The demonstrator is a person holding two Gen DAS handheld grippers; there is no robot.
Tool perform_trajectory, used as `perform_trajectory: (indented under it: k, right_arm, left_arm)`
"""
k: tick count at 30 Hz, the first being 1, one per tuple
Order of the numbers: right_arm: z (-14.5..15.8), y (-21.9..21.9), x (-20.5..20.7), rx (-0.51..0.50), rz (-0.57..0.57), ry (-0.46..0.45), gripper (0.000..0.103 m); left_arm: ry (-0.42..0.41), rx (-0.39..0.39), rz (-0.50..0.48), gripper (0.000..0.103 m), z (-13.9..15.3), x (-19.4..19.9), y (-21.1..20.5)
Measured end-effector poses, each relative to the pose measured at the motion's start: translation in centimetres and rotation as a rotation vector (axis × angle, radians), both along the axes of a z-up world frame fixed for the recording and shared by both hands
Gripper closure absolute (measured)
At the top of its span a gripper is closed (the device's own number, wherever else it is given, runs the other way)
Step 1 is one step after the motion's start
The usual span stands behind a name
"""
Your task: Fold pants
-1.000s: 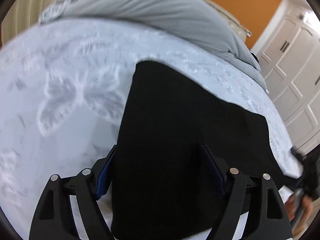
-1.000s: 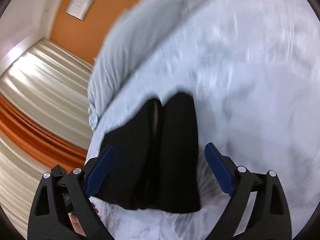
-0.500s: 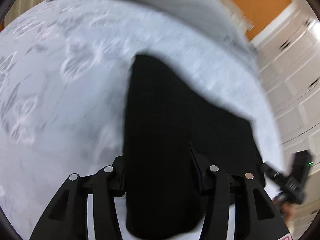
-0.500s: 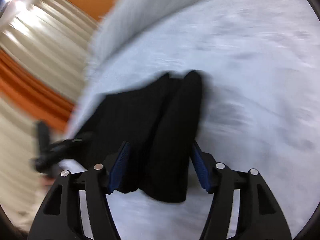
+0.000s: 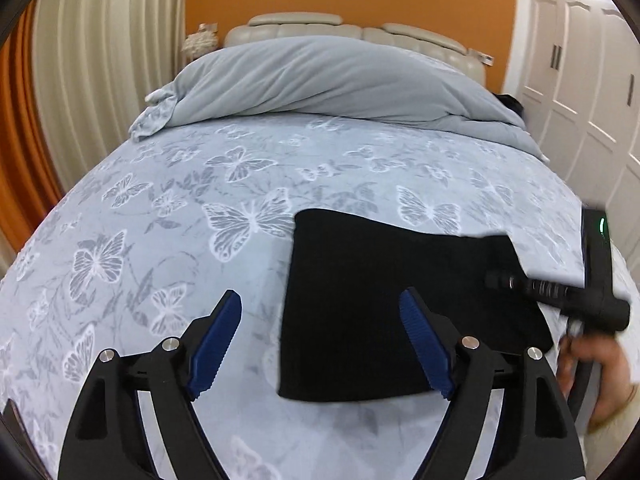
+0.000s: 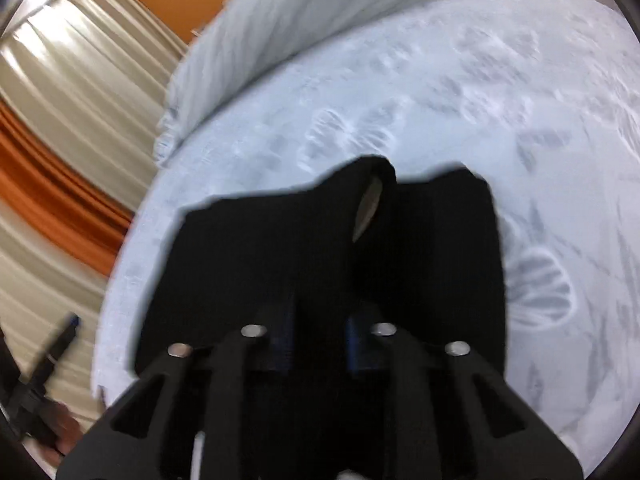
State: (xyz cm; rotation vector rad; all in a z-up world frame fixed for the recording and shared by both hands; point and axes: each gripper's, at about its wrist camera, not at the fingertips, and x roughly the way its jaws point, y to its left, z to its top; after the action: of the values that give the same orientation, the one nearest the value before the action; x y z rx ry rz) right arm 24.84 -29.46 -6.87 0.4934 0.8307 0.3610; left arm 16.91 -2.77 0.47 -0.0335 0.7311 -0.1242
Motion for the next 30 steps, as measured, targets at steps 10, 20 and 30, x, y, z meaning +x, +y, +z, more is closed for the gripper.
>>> perform_trajectory:
  k: [10, 20, 30]
  right_arm:
    - [0.8, -4.3, -2.5, -0.104, -0.171, 0.016, 0.081]
    - [-1.9, 0.4, -6.0, -0.157, -0.011, 0.115, 0.096]
    - [-0.9, 0.7, -7.5, -0.276, -0.047, 0.090, 0.085]
  left_arm:
    - [0.104, 0.010, -0.021, 0.023, -3.2, 0.3, -0.6]
    - [0.095, 0.052, 0.000, 0.023, -3.9, 0.2, -0.4]
    - [0.092, 0.069, 0.016, 0.023, -4.0, -0.4, -0.1]
